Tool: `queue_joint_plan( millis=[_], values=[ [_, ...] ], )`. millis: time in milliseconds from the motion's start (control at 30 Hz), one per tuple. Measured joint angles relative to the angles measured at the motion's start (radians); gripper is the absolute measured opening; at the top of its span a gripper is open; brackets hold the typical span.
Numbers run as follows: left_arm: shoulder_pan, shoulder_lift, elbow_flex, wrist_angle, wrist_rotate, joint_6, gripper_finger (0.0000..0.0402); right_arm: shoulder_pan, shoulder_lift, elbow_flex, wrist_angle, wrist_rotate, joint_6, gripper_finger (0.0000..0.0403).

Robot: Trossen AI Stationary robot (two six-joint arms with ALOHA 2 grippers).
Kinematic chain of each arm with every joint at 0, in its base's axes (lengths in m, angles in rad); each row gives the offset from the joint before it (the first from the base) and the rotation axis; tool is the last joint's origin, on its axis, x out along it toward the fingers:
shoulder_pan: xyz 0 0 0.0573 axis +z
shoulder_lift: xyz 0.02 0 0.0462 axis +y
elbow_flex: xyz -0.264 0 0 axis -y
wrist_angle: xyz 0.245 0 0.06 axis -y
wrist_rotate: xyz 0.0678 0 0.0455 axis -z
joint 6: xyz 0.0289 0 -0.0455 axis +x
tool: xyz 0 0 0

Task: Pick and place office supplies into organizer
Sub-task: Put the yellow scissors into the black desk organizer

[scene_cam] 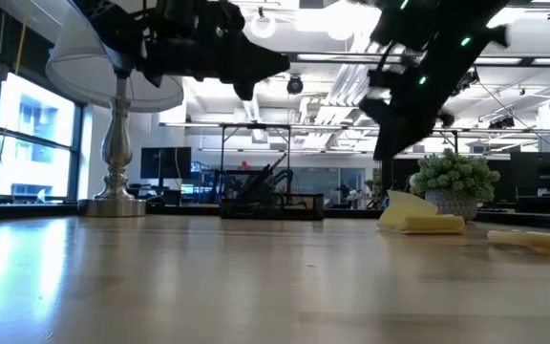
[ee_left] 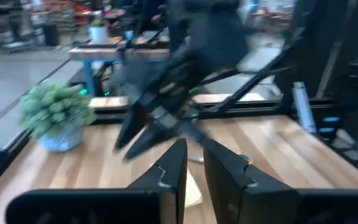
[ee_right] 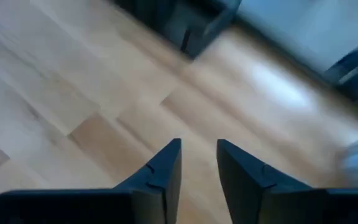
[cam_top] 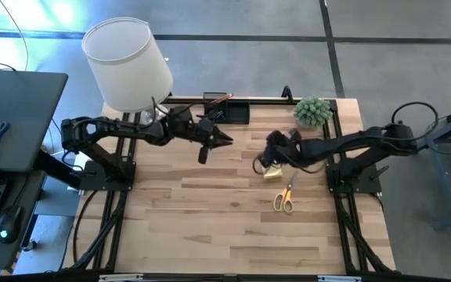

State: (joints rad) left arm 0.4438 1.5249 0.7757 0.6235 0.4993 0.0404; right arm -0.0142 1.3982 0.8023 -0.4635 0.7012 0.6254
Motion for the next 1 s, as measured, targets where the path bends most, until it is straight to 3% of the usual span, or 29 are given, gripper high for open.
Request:
queue_joint_plan(
  millis=[133,333,567,867,1000],
  values=[
    [0.044,0.0,0.0,0.009,0.089,0.008,0.003,-0.102,0.047,-0.022,0.076,-0.231,0.04,0.0076],
    [0.136,0.0,0.0,0.062,0.094,0.042,0.0012,-0.195,0.054,-0.025,0.112,-0.317,-0.021,0.0056],
    [0.227,0.0,0.001,0.085,0.095,0.035,0.0001,-0.232,0.063,-0.074,0.104,-0.605,0.053,0.0035],
    [0.242,0.0,0.001,0.026,0.099,0.007,0.0012,-0.112,0.042,-0.081,0.071,-0.694,0.211,0.0006],
    [0.237,0.0,0.001,0.002,0.142,0.005,0.001,-0.017,0.041,-0.082,-0.009,-0.637,0.321,0.0001]
  ],
)
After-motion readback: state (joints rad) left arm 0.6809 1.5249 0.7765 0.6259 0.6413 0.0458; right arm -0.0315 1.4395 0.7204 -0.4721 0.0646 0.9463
